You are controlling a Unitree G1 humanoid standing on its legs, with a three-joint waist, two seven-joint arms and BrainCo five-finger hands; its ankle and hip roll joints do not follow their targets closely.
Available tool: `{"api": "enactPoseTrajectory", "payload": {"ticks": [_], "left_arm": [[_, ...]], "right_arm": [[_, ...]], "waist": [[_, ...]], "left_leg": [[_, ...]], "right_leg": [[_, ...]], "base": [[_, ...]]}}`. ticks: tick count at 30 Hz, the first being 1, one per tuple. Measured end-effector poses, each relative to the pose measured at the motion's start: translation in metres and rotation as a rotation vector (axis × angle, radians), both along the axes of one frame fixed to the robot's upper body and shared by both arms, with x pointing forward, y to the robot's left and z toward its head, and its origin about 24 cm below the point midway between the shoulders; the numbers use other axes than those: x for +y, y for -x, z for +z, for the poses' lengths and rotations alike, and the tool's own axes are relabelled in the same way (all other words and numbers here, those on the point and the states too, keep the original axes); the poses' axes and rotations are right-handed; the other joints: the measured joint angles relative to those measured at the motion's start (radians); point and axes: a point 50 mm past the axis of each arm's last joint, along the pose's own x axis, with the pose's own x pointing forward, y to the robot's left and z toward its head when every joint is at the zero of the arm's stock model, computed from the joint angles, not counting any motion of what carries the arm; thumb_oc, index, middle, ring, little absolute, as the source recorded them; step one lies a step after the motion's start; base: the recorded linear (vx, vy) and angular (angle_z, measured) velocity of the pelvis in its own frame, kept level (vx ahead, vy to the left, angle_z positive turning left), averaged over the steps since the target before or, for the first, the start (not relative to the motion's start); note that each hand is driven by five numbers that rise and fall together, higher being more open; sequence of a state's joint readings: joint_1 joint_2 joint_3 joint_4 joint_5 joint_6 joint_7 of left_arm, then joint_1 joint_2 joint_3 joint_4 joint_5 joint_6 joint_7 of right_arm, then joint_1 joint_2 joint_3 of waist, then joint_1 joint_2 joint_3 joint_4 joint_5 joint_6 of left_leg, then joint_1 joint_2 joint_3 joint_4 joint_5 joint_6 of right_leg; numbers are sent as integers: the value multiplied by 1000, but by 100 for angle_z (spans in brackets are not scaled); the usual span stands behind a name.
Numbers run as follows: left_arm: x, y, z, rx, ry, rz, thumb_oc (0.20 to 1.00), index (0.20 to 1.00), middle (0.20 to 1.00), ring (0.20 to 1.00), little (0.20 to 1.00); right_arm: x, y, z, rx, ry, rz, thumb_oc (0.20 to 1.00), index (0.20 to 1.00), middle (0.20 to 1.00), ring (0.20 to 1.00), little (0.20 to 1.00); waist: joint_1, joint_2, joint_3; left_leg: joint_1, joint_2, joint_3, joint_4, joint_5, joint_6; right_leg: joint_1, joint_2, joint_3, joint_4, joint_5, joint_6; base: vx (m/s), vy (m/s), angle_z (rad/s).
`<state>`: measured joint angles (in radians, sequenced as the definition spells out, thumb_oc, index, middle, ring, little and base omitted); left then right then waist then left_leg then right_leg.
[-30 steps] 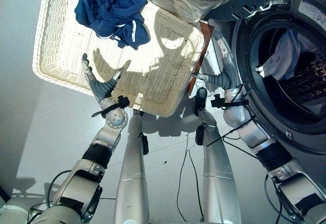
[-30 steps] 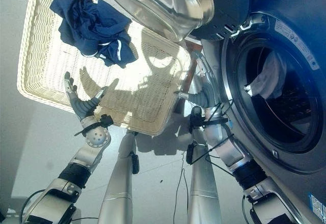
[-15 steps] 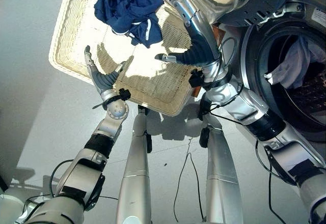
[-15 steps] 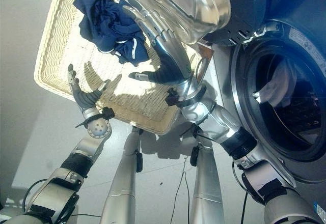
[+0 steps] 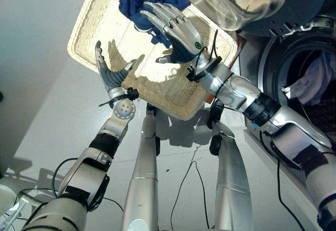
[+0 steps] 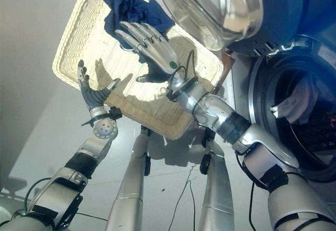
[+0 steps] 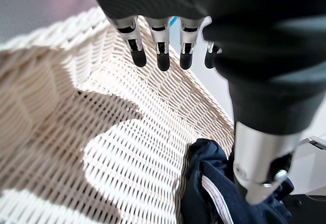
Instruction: Put the clothes into the washing machine.
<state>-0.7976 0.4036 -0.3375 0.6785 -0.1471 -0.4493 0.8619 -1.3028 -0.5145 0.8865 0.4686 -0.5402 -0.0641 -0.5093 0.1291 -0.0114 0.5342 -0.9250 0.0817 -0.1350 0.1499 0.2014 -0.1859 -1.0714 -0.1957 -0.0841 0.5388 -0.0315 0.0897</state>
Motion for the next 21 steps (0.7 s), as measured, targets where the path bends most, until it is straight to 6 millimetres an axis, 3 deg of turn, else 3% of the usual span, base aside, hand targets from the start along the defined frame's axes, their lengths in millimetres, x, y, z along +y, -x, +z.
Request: {"api": "enactPoseTrajectory", "payload": {"ticks": [5,10,17,21], "left_arm": [[-12,-3,10,-24,-49,-57,1000,1000,1000,1000,1000],[-17,-3,14,-39,-76,-94,1000,1000,1000,1000,1000],[-28,4,20,-93,-119,-173,1000,1000,1000,1000,1000],[-32,9,24,-131,-117,-207,1000,1000,1000,1000,1000]], "right_arm": [[-20,-29,6,-4,51,-230,1000,1000,1000,1000,1000],[-40,-45,9,-3,6,-379,1000,1000,1000,1000,1000],[-55,-50,17,-71,-66,-480,1000,1000,1000,1000,1000],[-66,-51,26,-119,-133,-532,1000,1000,1000,1000,1000]], "waist": [[34,0,0],[61,0,0],[82,2,0],[83,23,1]], "left_leg": [[-26,-2,-43,1,6,-8],[-40,-12,-76,1,8,-12],[-61,-29,-109,2,12,-13],[-84,-38,-140,4,19,-17]], "right_leg": [[-2,-9,-40,9,-13,-4],[-2,-22,-66,24,-32,-3],[-8,-38,-85,43,-51,4],[-18,-41,-91,57,-63,6]], "base": [[24,-54,13],[34,-54,15],[28,-30,11],[28,-4,16]]}}
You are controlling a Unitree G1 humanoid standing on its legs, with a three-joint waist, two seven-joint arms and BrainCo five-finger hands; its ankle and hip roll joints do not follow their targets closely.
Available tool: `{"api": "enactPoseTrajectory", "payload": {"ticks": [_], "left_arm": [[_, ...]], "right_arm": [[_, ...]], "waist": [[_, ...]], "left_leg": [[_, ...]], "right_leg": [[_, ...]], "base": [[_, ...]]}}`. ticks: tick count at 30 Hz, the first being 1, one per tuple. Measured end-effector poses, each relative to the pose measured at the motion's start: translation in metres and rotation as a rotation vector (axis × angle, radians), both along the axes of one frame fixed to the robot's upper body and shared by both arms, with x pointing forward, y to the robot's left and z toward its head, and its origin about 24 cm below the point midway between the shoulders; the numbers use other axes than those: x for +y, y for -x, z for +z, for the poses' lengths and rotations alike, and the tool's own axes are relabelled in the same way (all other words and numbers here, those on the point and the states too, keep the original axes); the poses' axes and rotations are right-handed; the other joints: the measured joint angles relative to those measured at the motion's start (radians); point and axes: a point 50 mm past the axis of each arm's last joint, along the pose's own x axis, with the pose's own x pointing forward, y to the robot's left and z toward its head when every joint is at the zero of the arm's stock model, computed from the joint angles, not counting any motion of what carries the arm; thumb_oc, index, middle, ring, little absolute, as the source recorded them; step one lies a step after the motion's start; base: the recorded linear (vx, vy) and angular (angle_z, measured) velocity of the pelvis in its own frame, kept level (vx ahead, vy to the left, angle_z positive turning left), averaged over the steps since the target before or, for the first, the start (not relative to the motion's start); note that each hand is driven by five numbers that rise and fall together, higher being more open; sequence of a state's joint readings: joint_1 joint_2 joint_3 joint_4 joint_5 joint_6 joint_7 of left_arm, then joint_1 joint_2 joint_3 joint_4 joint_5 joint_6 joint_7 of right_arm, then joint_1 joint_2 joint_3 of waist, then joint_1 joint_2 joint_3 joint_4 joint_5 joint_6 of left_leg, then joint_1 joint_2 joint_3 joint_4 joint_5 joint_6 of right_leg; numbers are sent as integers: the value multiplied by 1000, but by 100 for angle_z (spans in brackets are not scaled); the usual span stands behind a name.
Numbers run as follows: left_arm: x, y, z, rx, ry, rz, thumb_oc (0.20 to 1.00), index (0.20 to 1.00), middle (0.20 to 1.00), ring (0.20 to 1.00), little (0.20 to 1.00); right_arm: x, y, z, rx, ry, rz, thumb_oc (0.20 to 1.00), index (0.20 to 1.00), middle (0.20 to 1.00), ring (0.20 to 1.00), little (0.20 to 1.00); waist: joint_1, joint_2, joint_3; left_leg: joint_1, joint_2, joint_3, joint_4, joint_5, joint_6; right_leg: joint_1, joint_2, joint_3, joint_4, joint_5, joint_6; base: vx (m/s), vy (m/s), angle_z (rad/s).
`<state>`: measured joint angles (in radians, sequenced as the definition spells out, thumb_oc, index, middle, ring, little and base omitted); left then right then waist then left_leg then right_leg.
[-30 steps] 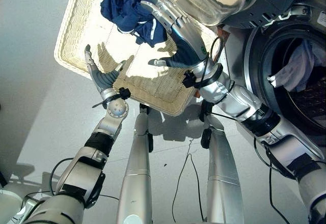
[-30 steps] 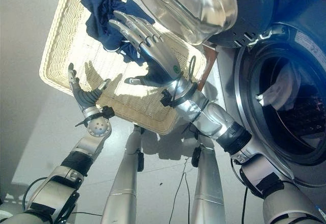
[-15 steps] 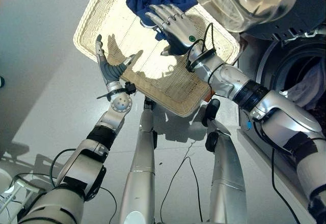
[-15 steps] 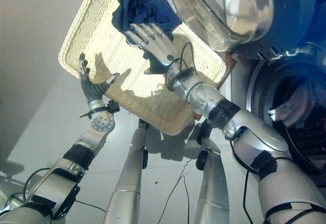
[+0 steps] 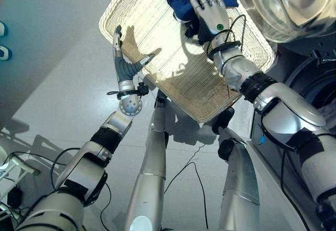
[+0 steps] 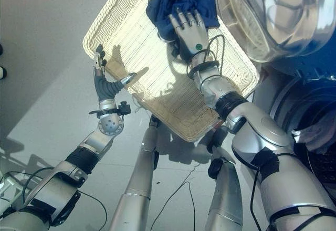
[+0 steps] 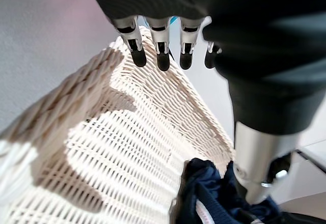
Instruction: Put the clothes into the washing machine.
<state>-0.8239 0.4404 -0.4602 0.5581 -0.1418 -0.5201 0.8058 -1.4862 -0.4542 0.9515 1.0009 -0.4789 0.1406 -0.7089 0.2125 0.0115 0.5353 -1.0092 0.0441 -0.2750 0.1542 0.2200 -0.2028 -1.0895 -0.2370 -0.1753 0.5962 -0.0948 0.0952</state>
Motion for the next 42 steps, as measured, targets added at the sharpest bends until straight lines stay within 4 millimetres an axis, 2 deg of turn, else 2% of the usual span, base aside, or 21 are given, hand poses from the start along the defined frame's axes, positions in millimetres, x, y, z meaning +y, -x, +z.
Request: {"api": "enactPoseTrajectory", "payload": {"ticks": [11,19,20,21,25,29,32,42], "left_arm": [[-11,10,-4,-29,-5,-70,1000,1000,1000,1000,1000],[-11,10,-4,-32,0,-71,1000,1000,1000,1000,1000],[-11,10,-4,-33,0,-72,1000,1000,1000,1000,1000],[-11,11,-4,-37,2,-75,1000,1000,1000,1000,1000],[-12,12,-3,-50,6,-86,1000,1000,1000,1000,1000],[-13,12,-3,-50,6,-91,1000,1000,1000,1000,1000],[-17,14,-3,-54,-5,-111,1000,1000,1000,1000,1000],[-18,15,-2,-59,0,-120,1000,1000,1000,1000,1000]], "right_arm": [[-18,0,3,-89,-44,-66,1000,1000,1000,1000,1000],[-22,-1,3,-87,-45,-89,1000,1000,1000,1000,1000],[-23,-1,3,-86,-45,-93,837,837,837,837,837],[-25,-2,3,-69,-39,-106,200,200,200,200,200],[-27,-2,8,-40,-34,-123,200,200,200,200,200],[-30,0,24,-54,-54,-131,200,200,200,200,200],[-37,0,29,-44,-69,-148,200,200,200,200,200],[-39,-1,28,-21,-81,-152,200,200,200,200,200]], "waist": [[23,30,0],[23,31,0],[23,31,0],[22,31,0],[20,31,0],[21,31,0],[20,33,-1],[18,33,-1]], "left_leg": [[-27,-14,-3,0,4,3],[-33,-14,-4,0,5,3],[-33,-14,-4,0,4,3],[-34,-15,-4,0,4,3],[-38,-15,-4,-1,4,3],[-38,-15,-4,-1,4,3],[-39,-18,-3,-1,11,3],[-40,-18,-3,-2,11,3]], "right_leg": [[-31,-15,1,18,-8,5],[-40,-16,0,24,-10,5],[-41,-16,0,26,-11,5],[-43,-18,0,28,-13,4],[-49,-18,1,29,-13,4],[-49,-18,1,30,-13,4],[-49,-20,1,30,-15,5],[-50,-20,1,30,-15,5]], "base": [[9,8,3],[0,0,0],[0,0,0],[0,0,0],[0,0,0],[10,-4,0],[-15,18,2],[0,0,0]]}}
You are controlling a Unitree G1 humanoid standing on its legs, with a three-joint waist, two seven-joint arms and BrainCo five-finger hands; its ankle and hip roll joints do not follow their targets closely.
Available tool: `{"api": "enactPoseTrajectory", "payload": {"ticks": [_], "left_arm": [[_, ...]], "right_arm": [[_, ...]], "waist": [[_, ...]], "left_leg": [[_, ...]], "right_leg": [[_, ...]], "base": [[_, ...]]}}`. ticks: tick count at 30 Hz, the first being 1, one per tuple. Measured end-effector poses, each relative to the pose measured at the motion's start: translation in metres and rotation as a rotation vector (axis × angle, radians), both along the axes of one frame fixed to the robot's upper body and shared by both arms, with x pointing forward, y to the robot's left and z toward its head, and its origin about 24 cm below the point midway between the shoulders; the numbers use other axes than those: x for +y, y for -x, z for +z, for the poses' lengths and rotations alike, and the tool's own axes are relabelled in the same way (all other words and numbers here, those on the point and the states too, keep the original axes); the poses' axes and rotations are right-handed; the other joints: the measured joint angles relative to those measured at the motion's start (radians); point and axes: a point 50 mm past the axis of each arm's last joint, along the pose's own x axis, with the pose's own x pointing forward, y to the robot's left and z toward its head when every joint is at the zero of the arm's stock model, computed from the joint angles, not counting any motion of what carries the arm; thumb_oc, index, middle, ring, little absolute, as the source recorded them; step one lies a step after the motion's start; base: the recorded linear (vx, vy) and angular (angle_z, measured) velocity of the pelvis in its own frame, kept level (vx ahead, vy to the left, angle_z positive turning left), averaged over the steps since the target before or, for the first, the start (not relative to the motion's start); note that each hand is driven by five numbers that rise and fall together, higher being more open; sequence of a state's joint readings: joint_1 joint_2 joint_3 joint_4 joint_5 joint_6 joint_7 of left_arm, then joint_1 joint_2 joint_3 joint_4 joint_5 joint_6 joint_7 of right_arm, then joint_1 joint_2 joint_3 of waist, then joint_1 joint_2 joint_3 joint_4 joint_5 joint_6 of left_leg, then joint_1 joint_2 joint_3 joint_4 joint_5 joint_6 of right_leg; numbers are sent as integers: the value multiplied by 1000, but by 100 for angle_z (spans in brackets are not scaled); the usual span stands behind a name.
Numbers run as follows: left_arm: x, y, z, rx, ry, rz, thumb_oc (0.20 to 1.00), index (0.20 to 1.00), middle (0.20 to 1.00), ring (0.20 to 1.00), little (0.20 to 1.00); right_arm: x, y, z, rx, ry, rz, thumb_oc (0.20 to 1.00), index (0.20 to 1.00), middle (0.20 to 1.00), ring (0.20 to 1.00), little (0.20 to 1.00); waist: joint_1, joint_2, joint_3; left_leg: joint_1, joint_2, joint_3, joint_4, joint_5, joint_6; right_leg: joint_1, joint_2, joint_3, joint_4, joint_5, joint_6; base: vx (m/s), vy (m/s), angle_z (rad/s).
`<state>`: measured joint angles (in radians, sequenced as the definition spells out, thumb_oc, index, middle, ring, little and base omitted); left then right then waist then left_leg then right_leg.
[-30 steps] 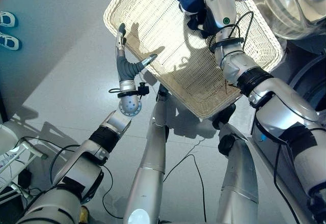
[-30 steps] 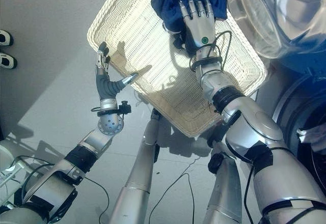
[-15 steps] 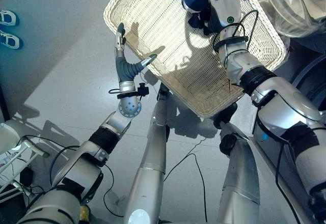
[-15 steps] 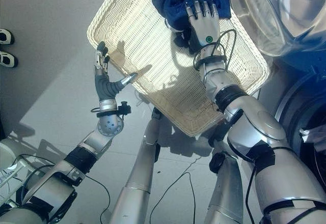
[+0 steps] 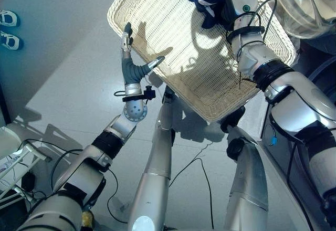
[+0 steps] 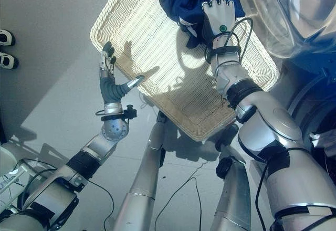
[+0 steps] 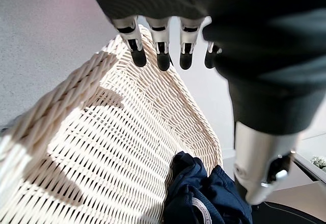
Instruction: Put the clothes into the washing machine.
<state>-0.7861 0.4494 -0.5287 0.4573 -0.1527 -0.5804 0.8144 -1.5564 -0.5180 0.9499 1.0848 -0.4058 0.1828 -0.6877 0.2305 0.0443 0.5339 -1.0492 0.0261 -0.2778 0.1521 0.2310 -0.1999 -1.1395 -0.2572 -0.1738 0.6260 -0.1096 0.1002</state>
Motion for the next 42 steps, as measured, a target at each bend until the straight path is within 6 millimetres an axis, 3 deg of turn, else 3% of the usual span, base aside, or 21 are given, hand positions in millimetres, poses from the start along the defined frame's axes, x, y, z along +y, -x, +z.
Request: {"api": "enactPoseTrajectory", "payload": {"ticks": [6,8,9,12,14,15,19,22,27,34,42], "left_arm": [[1,0,0,9,13,-6,1000,1000,1000,1000,1000],[3,1,-5,24,16,-12,1000,1000,1000,1000,1000],[5,3,-6,29,23,-9,1000,1000,1000,1000,1000],[10,5,-12,48,29,-9,1000,1000,1000,1000,1000],[10,6,-14,53,25,-11,1000,1000,1000,1000,1000],[16,7,-15,56,35,2,1000,1000,1000,1000,1000],[25,8,-26,91,50,34,1000,1000,1000,1000,1000],[23,6,-19,73,54,34,1000,1000,1000,1000,1000],[30,5,-20,75,75,63,1000,1000,1000,1000,1000],[44,5,-22,80,90,109,1000,1000,1000,1000,1000],[62,4,-27,99,77,127,1000,1000,1000,1000,1000]], "right_arm": [[-1,-1,-1,23,-148,78,200,200,200,200,200],[-2,-2,-9,65,-433,244,200,200,200,200,200],[-1,-2,-12,77,-489,281,200,200,200,200,200],[-5,-1,-41,192,-994,617,200,200,200,200,200],[-11,-2,-55,236,-1122,686,200,200,200,200,200],[-12,0,-68,298,-1280,833,200,200,200,200,200],[-19,9,-119,507,-1559,1134,200,200,200,200,200],[-28,15,-142,576,-1717,1322,200,200,200,200,200],[-39,30,-152,582,-1787,1657,200,200,200,200,200],[-66,45,-160,559,-1792,1894,200,200,200,200,200],[-127,52,-173,195,-1907,1984,200,200,200,200,200]], "waist": [[-2,0,0],[-9,2,0],[-15,2,-1],[-29,2,-1],[-31,3,-1],[-52,5,0],[-100,4,-1],[-137,4,-1],[-172,4,-1],[-195,3,0],[-221,0,1]], "left_leg": [[0,0,0,0,0,0],[8,-1,6,7,-2,1],[8,-3,8,12,-10,3],[12,-6,21,15,-8,8],[8,-8,31,17,-9,9],[6,-7,39,16,-24,14],[20,-6,82,42,-33,23],[11,11,98,35,-32,26],[13,27,122,27,-33,25],[25,42,134,23,-35,25],[25,52,143,21,-37,27]], "right_leg": [[0,0,0,-1,0,0],[10,-2,2,5,3,-5],[12,-2,3,5,-2,-1],[8,-1,24,3,2,-3],[-3,-2,33,6,2,-2],[-8,3,46,6,-2,5],[-2,10,81,-14,19,6],[-8,29,91,-42,38,9],[-13,50,109,-69,56,7],[-3,64,115,-92,66,6],[6,79,123,-124,91,4]], "base": [[18,5,0],[5,51,1],[11,71,4],[-21,104,-3],[17,97,-8],[-1,96,-8],[-30,91,-18],[-12,42,-20],[-9,15,-15],[-7,-4,-6],[3,-12,-5]]}}
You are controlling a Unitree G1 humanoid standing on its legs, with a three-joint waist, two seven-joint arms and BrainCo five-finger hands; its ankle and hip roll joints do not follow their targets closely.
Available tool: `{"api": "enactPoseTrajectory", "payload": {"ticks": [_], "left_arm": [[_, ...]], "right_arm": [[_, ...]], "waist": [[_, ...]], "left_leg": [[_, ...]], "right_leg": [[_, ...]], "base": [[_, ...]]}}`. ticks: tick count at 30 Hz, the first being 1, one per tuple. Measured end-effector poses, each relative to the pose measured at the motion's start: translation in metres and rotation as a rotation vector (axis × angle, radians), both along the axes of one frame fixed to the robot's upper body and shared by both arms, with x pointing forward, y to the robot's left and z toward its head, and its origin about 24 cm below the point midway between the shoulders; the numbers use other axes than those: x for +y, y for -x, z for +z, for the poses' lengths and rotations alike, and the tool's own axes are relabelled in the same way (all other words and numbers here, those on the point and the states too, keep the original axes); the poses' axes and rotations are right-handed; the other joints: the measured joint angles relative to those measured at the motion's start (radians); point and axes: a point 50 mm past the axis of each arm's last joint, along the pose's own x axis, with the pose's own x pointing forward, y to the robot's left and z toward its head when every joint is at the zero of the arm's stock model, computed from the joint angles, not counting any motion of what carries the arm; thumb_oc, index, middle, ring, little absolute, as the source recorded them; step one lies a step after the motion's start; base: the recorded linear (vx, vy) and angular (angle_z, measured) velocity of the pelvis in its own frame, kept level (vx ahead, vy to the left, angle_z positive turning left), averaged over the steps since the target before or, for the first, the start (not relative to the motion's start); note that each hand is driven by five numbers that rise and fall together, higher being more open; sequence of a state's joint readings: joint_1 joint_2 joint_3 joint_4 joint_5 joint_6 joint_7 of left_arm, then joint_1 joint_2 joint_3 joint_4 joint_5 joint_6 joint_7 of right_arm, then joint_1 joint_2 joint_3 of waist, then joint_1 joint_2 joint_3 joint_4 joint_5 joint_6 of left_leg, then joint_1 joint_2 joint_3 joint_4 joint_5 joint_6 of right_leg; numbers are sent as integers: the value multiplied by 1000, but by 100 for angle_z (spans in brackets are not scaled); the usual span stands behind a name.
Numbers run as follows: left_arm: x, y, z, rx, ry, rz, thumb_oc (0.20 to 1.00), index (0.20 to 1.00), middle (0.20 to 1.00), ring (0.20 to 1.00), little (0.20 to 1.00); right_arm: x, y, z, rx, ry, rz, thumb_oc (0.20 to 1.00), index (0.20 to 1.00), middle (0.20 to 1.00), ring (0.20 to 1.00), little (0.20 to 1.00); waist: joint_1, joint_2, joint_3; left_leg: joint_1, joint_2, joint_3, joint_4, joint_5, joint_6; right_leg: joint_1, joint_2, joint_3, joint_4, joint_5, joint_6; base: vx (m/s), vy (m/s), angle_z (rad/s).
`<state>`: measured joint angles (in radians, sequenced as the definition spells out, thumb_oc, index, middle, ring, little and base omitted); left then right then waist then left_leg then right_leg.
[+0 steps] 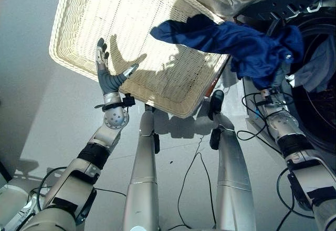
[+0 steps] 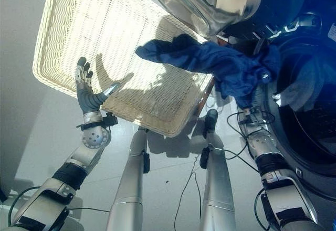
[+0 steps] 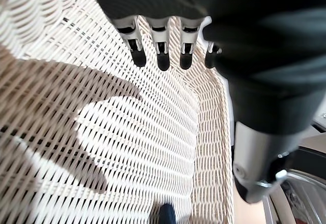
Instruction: Put the clothes into the washing machine.
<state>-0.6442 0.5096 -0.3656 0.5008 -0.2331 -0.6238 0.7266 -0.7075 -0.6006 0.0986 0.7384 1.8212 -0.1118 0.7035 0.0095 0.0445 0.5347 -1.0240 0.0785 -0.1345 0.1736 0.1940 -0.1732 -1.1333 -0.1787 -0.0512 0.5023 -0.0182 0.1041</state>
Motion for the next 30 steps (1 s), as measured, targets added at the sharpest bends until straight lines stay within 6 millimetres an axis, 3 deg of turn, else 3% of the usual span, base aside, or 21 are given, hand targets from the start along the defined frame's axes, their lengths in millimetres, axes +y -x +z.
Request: {"api": "enactPoseTrajectory", "payload": {"ticks": [5,9,11,13,15,17,20,22,24,25,26,28,30], "left_arm": [[15,1,0,10,1,18,1000,1000,1000,1000,1000],[19,1,-2,12,10,16,1000,1000,1000,1000,1000],[22,1,-1,3,19,25,1000,1000,1000,1000,1000],[23,2,-2,5,21,28,1000,1000,1000,1000,1000],[22,2,-1,2,24,28,1000,1000,1000,1000,1000],[20,2,0,-5,32,28,1000,1000,1000,1000,1000],[8,1,4,-10,11,-3,1000,1000,1000,1000,1000],[7,0,7,-9,5,-2,1000,1000,1000,1000,1000],[9,0,7,-7,-4,2,1000,1000,1000,1000,1000],[11,2,7,-9,-13,5,1000,1000,1000,1000,1000],[11,2,7,-9,-13,5,1000,1000,1000,1000,1000],[21,8,2,9,-39,25,1000,1000,1000,1000,1000],[29,17,2,6,-66,32,1000,1000,1000,1000,1000]], "right_arm": [[-33,9,-5,2,-95,-138,200,200,200,200,200],[-78,22,-19,131,-269,-393,200,200,200,200,200],[-95,30,-30,238,-344,-514,200,200,200,200,200],[-104,34,-49,475,-410,-609,200,200,200,200,200],[-105,31,-61,739,-386,-646,200,200,200,200,200],[-100,26,-60,843,-338,-640,200,200,200,200,200],[-93,15,-53,1014,-247,-631,200,200,200,200,200],[-96,12,-39,1065,-242,-661,200,200,200,200,200],[-111,15,-10,1058,-285,-733,200,200,200,200,200],[-127,24,9,1049,-317,-835,200,200,200,200,200],[-127,24,9,1049,-317,-835,200,200,200,200,200],[-150,44,53,886,-439,-1022,200,200,200,200,200],[-150,51,57,872,-479,-1110,200,200,200,200,200]], "waist": [[-24,-5,0],[-25,-10,1],[-29,-12,1],[-39,-16,1],[-44,-17,1],[-44,-17,1],[-21,-17,1],[-11,-17,1],[2,-17,1],[9,-17,1],[9,-17,1],[8,-20,3],[5,-21,3]], "left_leg": [[21,3,10,-5,-4,6],[37,8,23,-7,-4,6],[36,13,24,-8,-8,9],[39,16,25,-8,-8,9],[40,16,26,-8,-6,6],[37,18,25,-6,-7,5],[37,25,23,-5,-5,3],[35,27,22,-5,-6,3],[34,28,22,-5,-6,3],[30,28,21,-4,-5,3],[30,28,21,-4,-5,3],[28,28,21,-4,-5,3],[26,27,24,-5,-5,4]], "right_leg": [[21,3,5,-18,7,4],[36,10,15,-34,20,1],[41,16,16,-49,26,5],[48,18,16,-56,31,3],[48,19,16,-56,32,2],[46,21,15,-55,30,4],[45,28,14,-56,35,-3],[44,31,14,-56,34,-2],[45,31,13,-60,36,-1],[45,32,13,-66,40,0],[45,32,13,-66,40,0],[51,32,11,-86,54,-4],[50,32,15,-95,62,-2]], "base": [[6,-5,-3],[14,-1,-8],[22,-23,-7],[13,-53,-3],[20,-85,-1],[28,-112,-2],[-2,-120,-4],[-7,-112,-1],[-8,-113,-1],[2,-30,-1],[-16,-40,1],[-33,-35,-2],[-23,-12,-6]]}}
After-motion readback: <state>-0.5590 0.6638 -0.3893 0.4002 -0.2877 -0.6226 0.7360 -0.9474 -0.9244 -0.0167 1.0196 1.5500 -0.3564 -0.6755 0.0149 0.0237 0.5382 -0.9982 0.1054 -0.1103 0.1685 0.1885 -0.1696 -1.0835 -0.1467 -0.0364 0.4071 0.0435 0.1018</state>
